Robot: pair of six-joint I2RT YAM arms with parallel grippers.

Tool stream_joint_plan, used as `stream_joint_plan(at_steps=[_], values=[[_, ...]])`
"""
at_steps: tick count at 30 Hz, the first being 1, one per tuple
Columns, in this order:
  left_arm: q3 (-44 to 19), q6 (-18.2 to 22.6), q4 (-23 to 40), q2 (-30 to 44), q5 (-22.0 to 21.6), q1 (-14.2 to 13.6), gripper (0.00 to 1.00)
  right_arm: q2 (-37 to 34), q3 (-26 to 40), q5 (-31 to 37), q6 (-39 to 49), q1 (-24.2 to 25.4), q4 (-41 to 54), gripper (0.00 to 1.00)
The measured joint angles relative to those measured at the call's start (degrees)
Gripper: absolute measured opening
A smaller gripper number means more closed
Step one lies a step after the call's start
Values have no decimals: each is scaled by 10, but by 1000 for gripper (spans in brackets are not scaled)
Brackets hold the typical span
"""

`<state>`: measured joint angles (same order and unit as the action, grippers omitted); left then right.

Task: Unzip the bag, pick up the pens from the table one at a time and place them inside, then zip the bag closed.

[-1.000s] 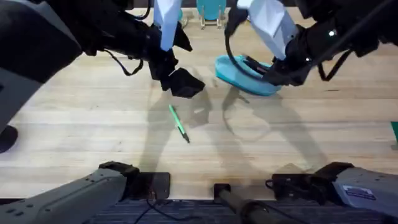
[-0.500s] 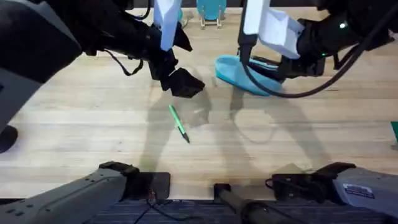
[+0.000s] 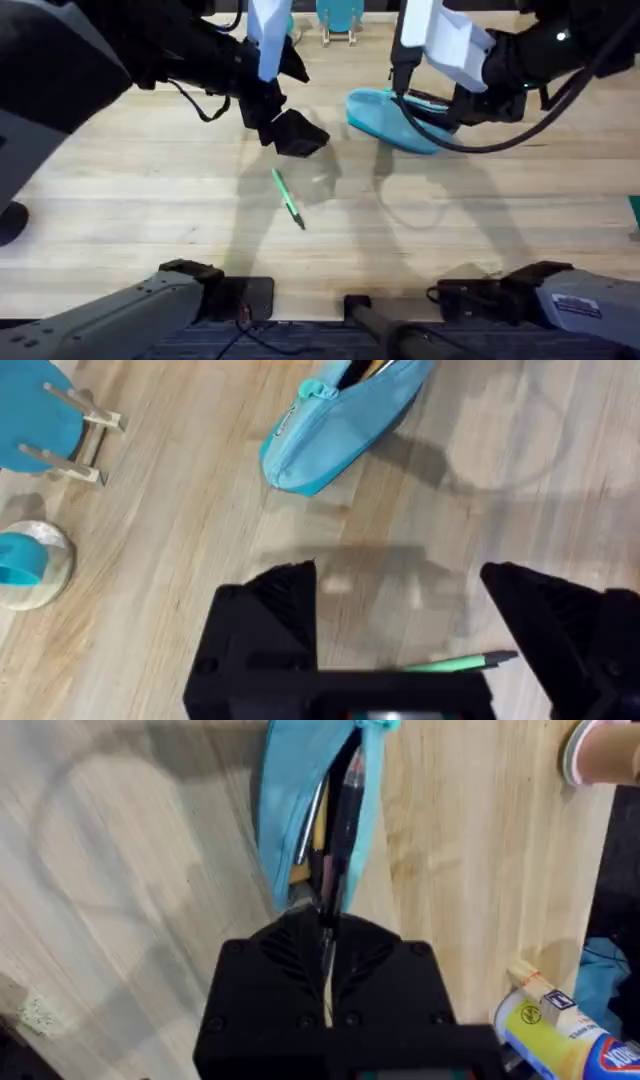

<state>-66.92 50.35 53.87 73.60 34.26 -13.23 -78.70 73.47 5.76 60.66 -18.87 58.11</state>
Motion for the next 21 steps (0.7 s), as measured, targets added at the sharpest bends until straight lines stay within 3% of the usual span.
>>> stream_joint_plan(at_steps=[21], values=[[0, 0, 0, 0, 0, 0, 994, -62, 0, -33, -7, 22, -15, 34]])
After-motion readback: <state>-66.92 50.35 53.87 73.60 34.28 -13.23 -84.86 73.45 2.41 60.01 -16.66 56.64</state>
